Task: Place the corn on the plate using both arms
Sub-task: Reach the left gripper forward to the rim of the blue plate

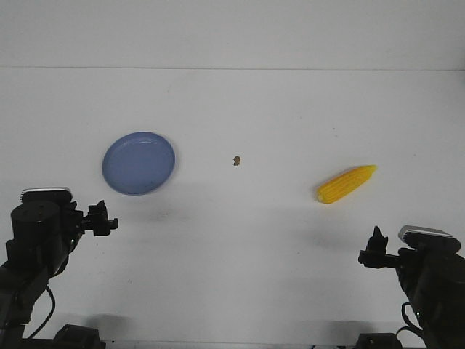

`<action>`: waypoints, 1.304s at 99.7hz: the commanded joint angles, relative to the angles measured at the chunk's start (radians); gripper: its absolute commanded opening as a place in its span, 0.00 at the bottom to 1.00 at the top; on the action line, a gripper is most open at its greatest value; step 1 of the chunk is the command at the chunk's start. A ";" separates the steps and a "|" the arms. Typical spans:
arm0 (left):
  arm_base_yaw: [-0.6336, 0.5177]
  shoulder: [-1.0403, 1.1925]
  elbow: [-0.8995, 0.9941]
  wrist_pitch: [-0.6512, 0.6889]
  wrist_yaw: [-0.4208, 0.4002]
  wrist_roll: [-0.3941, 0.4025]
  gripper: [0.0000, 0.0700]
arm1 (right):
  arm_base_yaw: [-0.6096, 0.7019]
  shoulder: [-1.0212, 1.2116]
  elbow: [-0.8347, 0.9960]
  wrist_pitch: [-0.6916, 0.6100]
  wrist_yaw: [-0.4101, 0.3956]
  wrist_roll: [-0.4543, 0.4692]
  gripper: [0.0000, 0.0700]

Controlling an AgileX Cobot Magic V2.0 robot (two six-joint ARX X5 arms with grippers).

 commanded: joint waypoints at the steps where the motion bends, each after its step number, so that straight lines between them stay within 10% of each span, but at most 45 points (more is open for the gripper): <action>1: -0.002 0.003 0.019 0.005 -0.005 -0.023 0.61 | 0.000 0.000 0.016 0.010 -0.002 -0.001 0.84; 130: 0.235 1.011 0.245 0.335 0.070 -0.097 0.61 | 0.000 0.000 0.016 0.010 -0.002 -0.002 0.84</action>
